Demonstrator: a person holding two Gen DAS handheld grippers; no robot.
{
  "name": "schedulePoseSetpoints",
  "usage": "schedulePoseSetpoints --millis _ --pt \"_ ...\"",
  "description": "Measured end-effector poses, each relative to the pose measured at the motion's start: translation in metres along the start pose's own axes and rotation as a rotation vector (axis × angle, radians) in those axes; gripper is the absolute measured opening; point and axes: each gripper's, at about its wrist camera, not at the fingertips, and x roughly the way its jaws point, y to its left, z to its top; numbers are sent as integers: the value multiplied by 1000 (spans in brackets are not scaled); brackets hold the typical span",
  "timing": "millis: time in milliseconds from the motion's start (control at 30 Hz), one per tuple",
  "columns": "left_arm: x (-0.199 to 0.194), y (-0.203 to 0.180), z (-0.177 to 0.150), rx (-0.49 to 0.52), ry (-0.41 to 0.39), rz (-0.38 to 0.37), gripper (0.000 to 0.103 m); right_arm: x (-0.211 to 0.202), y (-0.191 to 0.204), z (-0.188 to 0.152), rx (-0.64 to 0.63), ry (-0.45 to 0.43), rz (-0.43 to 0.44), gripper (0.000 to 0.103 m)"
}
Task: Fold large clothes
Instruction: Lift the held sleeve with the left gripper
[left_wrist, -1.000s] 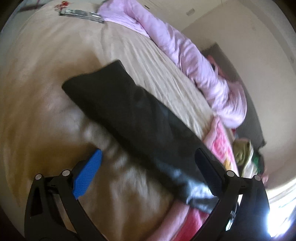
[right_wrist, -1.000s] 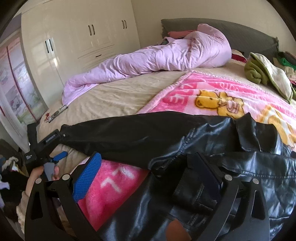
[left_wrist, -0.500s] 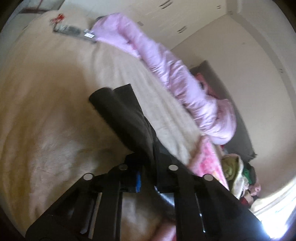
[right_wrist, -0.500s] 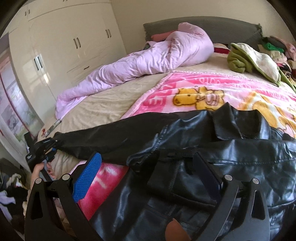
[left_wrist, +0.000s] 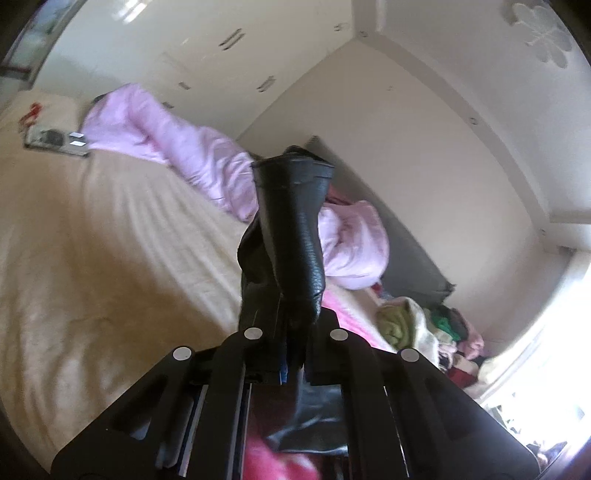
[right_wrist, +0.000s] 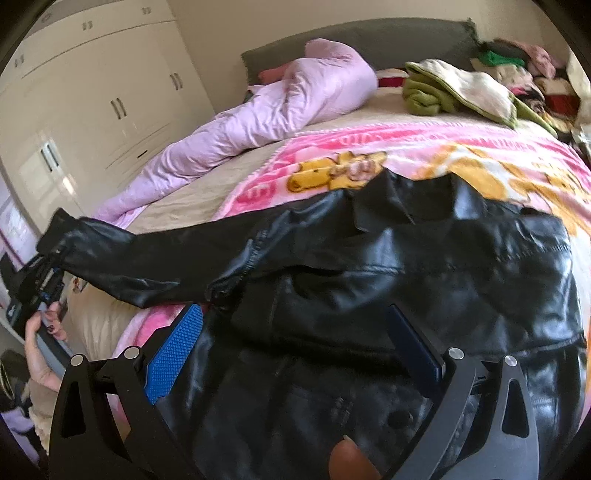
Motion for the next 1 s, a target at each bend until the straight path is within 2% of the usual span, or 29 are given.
schedulePoseSetpoints --millis 133,333,633,800,1000 --pt "-8 -41 -3 38 -5 -87 0 -10 -13 -4 36 -9 -1 99" --pt "-9 -115 -12 190 23 -156 0 -25 -31 -7 86 -27 -4 99" --pt "-13 -203 -43 331 67 -265 0 -62 -67 -9 173 -100 -16 99" --pt "-8 -238 -68 396 108 -314 0 -85 -90 -11 223 -144 -21 99" --pt "4 -259 -102 459 172 -344 0 -103 -118 -17 277 -174 -39 99"
